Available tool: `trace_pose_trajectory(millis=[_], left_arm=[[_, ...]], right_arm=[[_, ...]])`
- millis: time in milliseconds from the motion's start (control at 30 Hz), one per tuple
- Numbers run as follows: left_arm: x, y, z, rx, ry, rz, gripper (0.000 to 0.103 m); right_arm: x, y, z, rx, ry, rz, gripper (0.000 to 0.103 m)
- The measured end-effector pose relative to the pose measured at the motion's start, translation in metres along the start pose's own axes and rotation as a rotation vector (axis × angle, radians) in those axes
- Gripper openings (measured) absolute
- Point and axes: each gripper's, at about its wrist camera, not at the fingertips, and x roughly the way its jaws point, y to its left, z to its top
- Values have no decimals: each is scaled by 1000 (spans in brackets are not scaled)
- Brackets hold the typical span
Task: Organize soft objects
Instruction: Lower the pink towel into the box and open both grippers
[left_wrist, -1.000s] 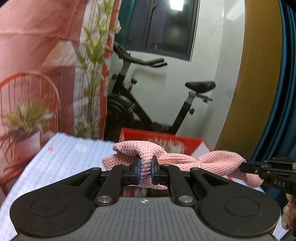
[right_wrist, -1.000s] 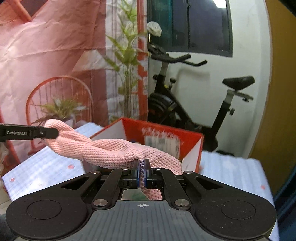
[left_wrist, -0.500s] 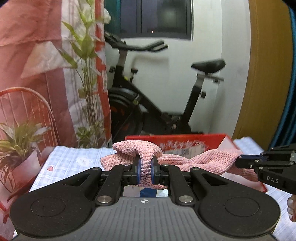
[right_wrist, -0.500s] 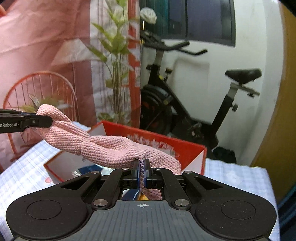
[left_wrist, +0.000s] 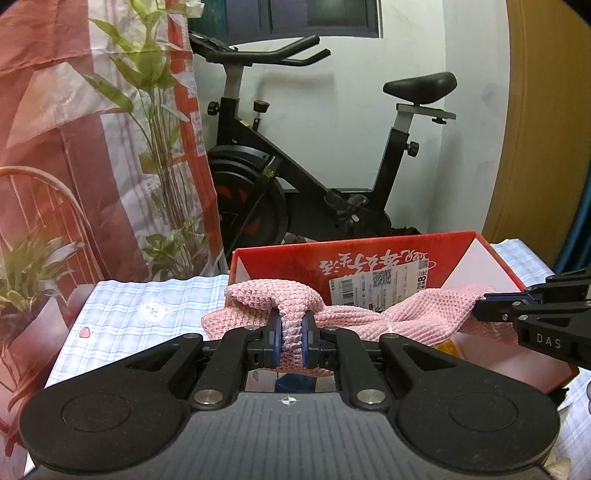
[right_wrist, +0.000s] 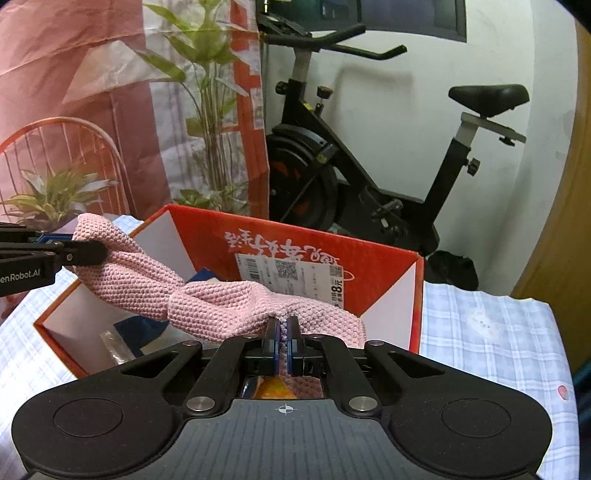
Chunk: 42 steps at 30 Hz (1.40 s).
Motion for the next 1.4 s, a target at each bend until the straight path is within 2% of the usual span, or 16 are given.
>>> trace_pose_trajectory(millis=[300, 400, 533, 600, 700, 767, 800, 867, 900, 933, 967, 1033, 1200, 1400], left_arm=[[12, -3, -1, 8, 24, -31, 13], [11, -2, -1, 6, 27, -49, 17], [2, -2, 0, 16, 3, -58, 36], [-5, -2, 0, 9, -12, -66, 41], [-16, -1, 0, -3, -31, -77, 53], [-25, -1, -1, -8, -48, -89, 68], [-29, 0, -2, -9, -58, -98, 72], [-38, 1, -4, -16, -72, -114, 87], [-43, 2, -5, -24, -77, -122, 92], [-47, 3, -6, -33, -82, -130, 98], [-52, 5, -7, -43, -88, -138, 100], [-59, 7, -9, -58, -92, -153, 101], [-79, 12, -14, -84, -99, -175, 103], [-101, 19, -20, -97, -127, -164, 103]], right_arm=[[11, -9, -3, 14, 27, -22, 4], [9, -12, -4, 23, 26, -30, 8], [2, -14, -5, 35, 6, -37, 19], [-3, -14, -5, 30, -7, -48, 21], [-12, -14, -5, 38, -27, -49, 34], [-21, -14, -5, 40, -47, -51, 51], [-25, -14, -5, 42, -57, -56, 54], [-34, -15, -5, 54, -68, -68, 69], [-38, -17, -6, 62, -75, -71, 73], [-43, -17, -6, 70, -83, -73, 83], [-48, -18, -7, 79, -93, -80, 94], [-57, -18, -8, 95, -116, -94, 101], [-79, -18, -12, 132, -162, -97, 103], [-101, -12, -22, 159, -204, -104, 103]])
